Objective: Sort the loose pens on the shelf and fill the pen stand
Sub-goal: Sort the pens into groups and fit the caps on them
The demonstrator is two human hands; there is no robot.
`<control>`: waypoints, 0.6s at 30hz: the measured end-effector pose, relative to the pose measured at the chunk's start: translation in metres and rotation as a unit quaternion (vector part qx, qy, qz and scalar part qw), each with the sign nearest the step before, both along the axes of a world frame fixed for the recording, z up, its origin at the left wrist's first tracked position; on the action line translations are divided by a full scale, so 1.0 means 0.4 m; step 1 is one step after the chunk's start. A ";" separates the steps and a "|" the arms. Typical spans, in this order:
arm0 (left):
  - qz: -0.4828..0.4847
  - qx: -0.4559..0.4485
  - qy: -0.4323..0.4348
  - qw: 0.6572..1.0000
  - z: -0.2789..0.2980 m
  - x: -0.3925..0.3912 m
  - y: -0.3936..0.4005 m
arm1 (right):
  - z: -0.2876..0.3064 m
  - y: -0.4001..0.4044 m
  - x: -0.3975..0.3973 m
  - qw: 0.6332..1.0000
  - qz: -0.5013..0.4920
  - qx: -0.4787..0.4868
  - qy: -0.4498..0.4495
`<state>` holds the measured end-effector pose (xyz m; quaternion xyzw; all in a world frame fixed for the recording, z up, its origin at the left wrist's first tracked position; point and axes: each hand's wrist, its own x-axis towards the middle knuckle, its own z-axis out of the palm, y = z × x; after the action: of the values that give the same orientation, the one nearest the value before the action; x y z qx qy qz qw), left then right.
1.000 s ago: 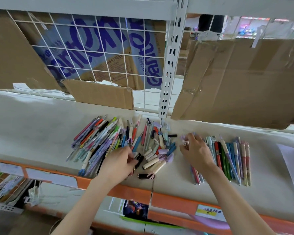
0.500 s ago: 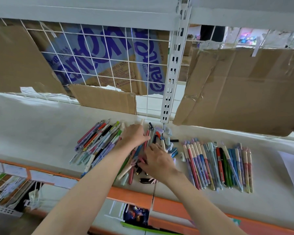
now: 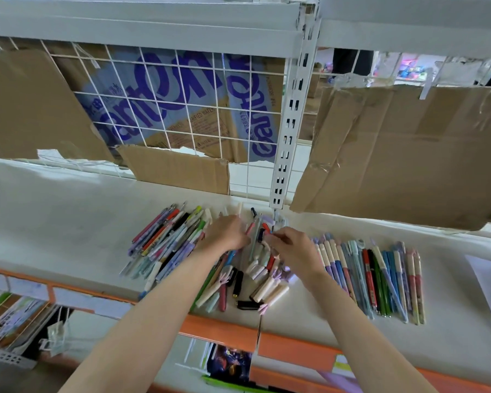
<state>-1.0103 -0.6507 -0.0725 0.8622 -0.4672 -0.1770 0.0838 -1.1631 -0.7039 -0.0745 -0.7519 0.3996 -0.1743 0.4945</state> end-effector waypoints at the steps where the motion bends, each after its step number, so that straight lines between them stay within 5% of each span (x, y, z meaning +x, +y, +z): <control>1: -0.002 -0.021 0.002 1.000 -0.002 -0.004 0.005 | 0.000 -0.009 -0.004 1.000 -0.014 0.001 -0.004; 8: -0.028 -0.305 0.044 0.951 0.005 -0.044 0.105 | 0.011 -0.048 -0.041 0.978 -0.068 0.103 -0.170; 18: -0.056 -0.322 0.080 0.942 -0.059 -0.040 0.190 | 0.024 -0.053 -0.035 0.987 0.037 0.015 -0.156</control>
<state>-1.0262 -0.5747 -0.0961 0.7446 -0.5382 -0.0900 0.3844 -1.1769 -0.7252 -0.0648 -0.7221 0.2923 -0.2652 0.5681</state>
